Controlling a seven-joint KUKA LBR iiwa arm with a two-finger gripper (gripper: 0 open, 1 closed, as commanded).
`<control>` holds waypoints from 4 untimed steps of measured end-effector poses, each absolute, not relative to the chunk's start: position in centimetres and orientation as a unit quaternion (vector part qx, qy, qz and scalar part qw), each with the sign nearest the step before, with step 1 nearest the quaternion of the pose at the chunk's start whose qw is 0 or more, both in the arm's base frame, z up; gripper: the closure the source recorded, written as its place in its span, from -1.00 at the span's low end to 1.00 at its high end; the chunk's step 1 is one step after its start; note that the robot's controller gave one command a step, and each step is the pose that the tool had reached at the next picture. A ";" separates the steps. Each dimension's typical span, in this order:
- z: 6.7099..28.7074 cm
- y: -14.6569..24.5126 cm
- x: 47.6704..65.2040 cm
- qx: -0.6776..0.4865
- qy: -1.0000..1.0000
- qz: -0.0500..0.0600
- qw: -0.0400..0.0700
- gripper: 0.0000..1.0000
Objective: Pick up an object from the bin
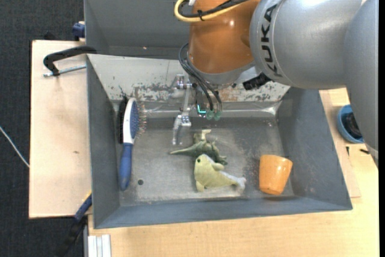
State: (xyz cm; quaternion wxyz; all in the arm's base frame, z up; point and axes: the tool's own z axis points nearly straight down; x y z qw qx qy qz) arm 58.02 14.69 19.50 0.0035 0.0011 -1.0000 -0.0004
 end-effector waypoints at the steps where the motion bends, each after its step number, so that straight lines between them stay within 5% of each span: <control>1: 7.0 7.0 56.7 -0.031 -1.000 -0.002 -0.003 -1.00; 2: 7.4 7.2 56.9 -0.029 -1.000 -0.002 -0.006 1.00; 3: 18.8 6.7 56.7 -0.013 -1.000 -0.001 -0.007 1.00; 4: 26.5 10.5 56.4 0.183 -0.983 -0.001 -0.007 1.00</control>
Offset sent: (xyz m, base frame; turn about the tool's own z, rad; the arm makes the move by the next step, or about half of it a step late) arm -0.0146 -0.0767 -0.1250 0.0598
